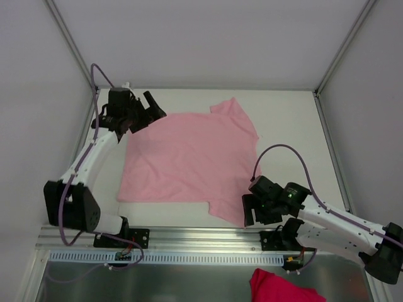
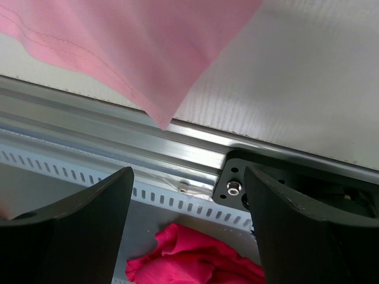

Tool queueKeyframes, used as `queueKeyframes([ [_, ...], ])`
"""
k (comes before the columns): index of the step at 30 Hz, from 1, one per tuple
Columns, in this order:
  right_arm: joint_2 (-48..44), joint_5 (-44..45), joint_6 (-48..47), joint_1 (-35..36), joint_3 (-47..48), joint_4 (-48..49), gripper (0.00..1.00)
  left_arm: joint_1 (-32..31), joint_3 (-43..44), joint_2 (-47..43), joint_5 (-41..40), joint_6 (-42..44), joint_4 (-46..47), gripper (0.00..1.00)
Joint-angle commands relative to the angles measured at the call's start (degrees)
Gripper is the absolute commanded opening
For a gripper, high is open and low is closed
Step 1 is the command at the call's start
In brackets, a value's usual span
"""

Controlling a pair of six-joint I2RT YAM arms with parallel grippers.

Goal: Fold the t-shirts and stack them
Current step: Flatten out the tshirt

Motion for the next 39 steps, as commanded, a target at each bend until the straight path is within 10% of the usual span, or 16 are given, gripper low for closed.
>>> queueKeyframes([
  [1,0.15,-2.08,2.89,0.74,-1.06,6.72,0.80,-2.28,-8.95,-11.78,-0.38,-1.53,0.65,0.99],
  [14,8.85,-2.61,0.69,2.32,1.49,11.74,0.78,-6.51,-35.42,-29.84,-7.06,-8.03,-8.58,0.99],
  [24,9.29,-1.20,0.08,2.41,2.89,10.15,0.76,-10.03,-37.80,-28.79,-9.70,-10.14,-11.29,0.99],
  [39,7.45,-1.29,1.39,2.41,1.05,10.42,0.75,-13.54,-33.15,-28.52,-36.85,-19.11,-30.20,0.99],
])
